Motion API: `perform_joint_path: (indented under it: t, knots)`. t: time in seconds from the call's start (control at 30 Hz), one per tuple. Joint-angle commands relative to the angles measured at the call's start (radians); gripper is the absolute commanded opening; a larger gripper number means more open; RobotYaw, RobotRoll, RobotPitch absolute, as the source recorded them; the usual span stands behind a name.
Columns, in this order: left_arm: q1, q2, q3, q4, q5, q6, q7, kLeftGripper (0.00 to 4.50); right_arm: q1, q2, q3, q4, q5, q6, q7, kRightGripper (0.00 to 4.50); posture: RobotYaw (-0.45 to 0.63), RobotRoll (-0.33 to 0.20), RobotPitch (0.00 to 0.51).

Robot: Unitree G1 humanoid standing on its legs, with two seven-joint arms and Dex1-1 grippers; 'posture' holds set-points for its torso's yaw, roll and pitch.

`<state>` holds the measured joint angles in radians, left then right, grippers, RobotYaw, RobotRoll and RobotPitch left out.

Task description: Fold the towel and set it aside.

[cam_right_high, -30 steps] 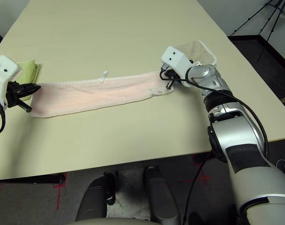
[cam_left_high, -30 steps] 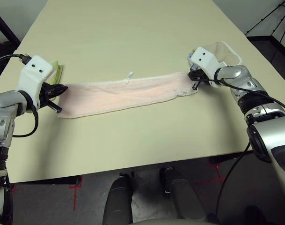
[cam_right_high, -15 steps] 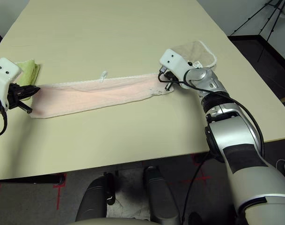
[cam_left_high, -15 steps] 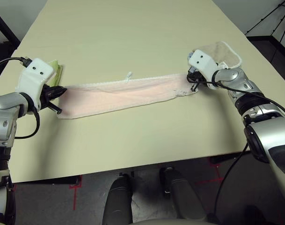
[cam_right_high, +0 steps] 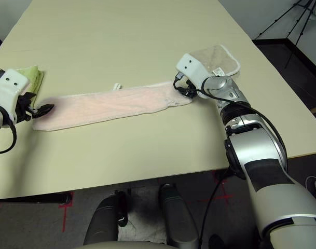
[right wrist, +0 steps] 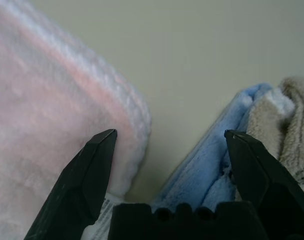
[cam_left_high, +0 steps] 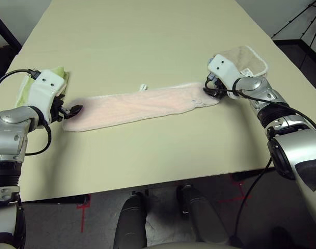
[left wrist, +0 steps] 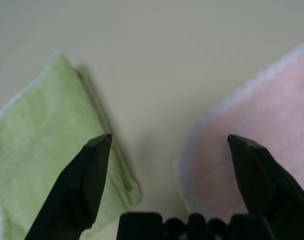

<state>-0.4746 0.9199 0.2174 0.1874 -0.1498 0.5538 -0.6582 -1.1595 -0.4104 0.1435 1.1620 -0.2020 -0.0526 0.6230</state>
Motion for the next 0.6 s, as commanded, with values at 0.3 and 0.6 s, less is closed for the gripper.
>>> perform_joint_path:
  t: [0.3, 0.6]
  knots:
    - [0.018, -0.217, 0.261, -0.43, -0.368, 0.43, 0.13, 4.47, 0.176, 0.077, -0.11, -0.45, 0.238, 0.186, 0.164, 4.47, -0.03, 0.0, 0.207]
    - [0.208, -0.256, 0.132, -0.505, -0.308, 0.399, 0.188, 4.47, 0.313, 0.068, -0.057, -0.632, 0.203, 0.309, 0.139, 4.47, -0.04, 0.0, 0.208]
